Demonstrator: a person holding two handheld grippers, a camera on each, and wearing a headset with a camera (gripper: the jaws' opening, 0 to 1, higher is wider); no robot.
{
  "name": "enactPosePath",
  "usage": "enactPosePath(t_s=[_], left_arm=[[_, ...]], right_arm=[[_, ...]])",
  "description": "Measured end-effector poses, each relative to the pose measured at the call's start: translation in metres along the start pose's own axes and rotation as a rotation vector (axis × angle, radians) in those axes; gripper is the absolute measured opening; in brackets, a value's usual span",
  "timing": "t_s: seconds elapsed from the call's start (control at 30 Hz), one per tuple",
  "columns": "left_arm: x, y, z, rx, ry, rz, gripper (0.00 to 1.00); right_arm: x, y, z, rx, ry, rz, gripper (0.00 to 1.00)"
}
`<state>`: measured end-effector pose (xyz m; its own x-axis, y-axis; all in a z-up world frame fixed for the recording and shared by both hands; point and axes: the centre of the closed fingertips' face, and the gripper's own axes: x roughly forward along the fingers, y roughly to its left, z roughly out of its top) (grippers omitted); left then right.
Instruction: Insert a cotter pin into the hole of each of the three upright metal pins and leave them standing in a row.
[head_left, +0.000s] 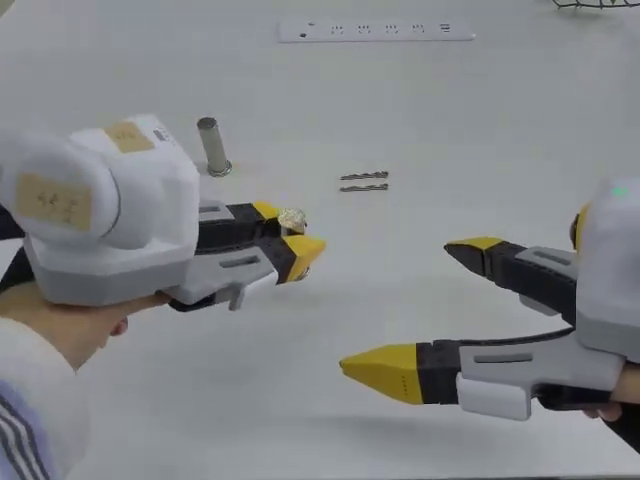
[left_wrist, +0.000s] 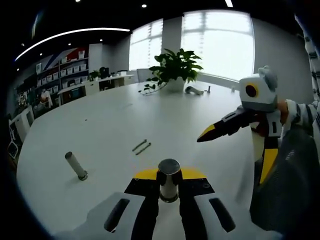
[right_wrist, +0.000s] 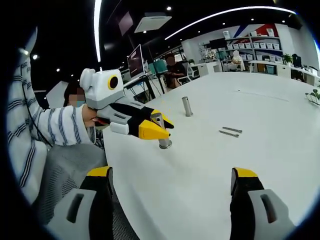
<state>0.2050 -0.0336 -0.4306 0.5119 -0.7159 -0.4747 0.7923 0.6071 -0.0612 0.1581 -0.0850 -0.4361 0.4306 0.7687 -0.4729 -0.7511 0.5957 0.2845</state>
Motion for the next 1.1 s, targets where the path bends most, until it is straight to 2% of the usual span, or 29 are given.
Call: enactPosePath(t_s=[0.13,0.37,0.53,0.7,1.1], left_arm=[[0.004,-0.005,-0.009,-0.004,0.024,0.007,0.1],[0.009,-0.007,-0.017,-0.036,0.036,0.029,0.1],[0.01,-0.007,-0.018,-0.036,0.03,0.049,0.1],[0.01,-0.004,-0.021,-0.061,0.023,0.079,0.1],[0.014,-0.007,-0.024,-0.066,0.019,0.101,0.1]], right_arm=[[0.0,0.001,-0.001,0.005,0.001,0.002,0.97],[0.001,0.002,-0.003,0.004,0.009,0.006,0.96],[0.002,0.002,-0.004,0.002,0.011,0.008,0.96],[0.002,0.003,-0.005,0.002,0.013,0.009,0.96],[0.003,0.004,-0.006,-0.001,0.02,0.012,0.96]])
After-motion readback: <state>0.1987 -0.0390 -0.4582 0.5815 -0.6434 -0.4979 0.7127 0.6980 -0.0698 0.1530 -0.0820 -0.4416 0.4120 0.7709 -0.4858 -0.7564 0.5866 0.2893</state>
